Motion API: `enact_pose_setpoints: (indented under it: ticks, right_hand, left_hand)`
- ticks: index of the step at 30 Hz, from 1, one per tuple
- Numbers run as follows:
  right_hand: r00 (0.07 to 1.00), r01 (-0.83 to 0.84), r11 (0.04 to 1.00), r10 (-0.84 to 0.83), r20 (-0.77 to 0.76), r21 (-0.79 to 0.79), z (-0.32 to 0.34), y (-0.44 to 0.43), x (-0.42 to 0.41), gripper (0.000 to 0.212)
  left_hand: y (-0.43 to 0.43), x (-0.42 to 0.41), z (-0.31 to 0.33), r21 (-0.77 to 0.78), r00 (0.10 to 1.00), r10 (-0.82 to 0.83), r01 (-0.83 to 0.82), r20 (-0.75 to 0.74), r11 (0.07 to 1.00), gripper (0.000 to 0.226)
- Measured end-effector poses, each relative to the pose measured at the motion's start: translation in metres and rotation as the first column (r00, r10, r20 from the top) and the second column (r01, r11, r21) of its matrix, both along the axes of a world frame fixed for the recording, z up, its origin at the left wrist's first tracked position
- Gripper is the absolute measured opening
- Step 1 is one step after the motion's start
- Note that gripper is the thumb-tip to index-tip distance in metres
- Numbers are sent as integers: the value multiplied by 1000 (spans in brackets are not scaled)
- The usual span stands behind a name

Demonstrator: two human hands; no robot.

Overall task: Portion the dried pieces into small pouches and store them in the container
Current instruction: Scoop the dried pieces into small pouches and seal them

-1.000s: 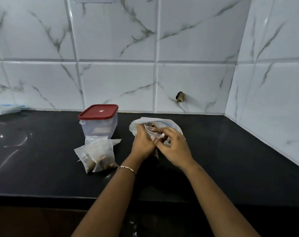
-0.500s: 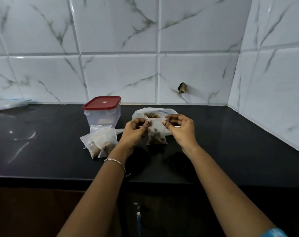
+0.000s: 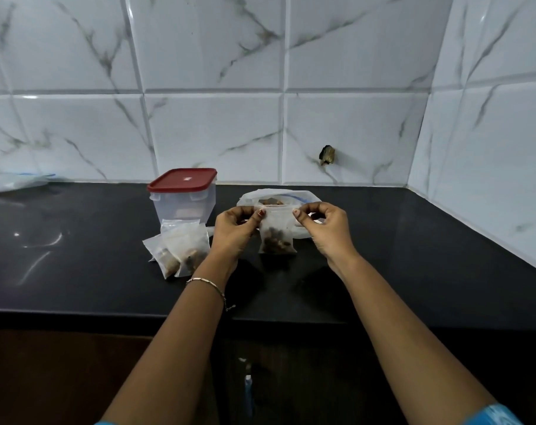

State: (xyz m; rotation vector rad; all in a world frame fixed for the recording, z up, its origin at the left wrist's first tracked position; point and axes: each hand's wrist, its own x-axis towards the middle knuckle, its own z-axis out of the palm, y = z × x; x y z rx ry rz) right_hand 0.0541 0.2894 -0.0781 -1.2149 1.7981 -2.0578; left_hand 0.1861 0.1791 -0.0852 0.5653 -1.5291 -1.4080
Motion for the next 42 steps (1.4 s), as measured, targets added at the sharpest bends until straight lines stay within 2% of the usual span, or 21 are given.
enact_pose_setpoints:
  ticks: [5,11,17,21,25,28,35,42]
  right_hand:
    - [999,-6,998,8,-36,60,-4,-5,-2,5]
    - [998,17,999,-15,-60,49,0,-1,0,4]
    - [984,50,998,-45,-172,25,-1,-2,0,20]
    - [998,-44,999,44,-52,-1,1,0,3,11]
    - [992,-123,992,124,-13,33,2,3,5,7]
    - [991,-130,990,131,-18,55,1,1,5,2]
    - [994,-100,992,103,-44,71,0,-1,3,13]
    - [992,-111,991,114,-45,75,-1,-2,4,7]
  left_hand:
    - [3,1,2,-27,999,-1,2,39,1000,8]
    - [-1,0,-1,-13,999,-11,12,52,1000,7]
    - [1,0,0,-63,997,41,-37,67,997,12]
    - [2,0,2,-50,1000,15,-14,27,999,10]
    - [1,-1,1,-50,999,9,-7,45,999,7]
    - [2,-2,1,-60,998,15,-12,60,998,6]
    - [10,1,6,-55,998,-32,35,48,998,7]
    - [6,1,1,-104,992,-74,84,99,991,4]
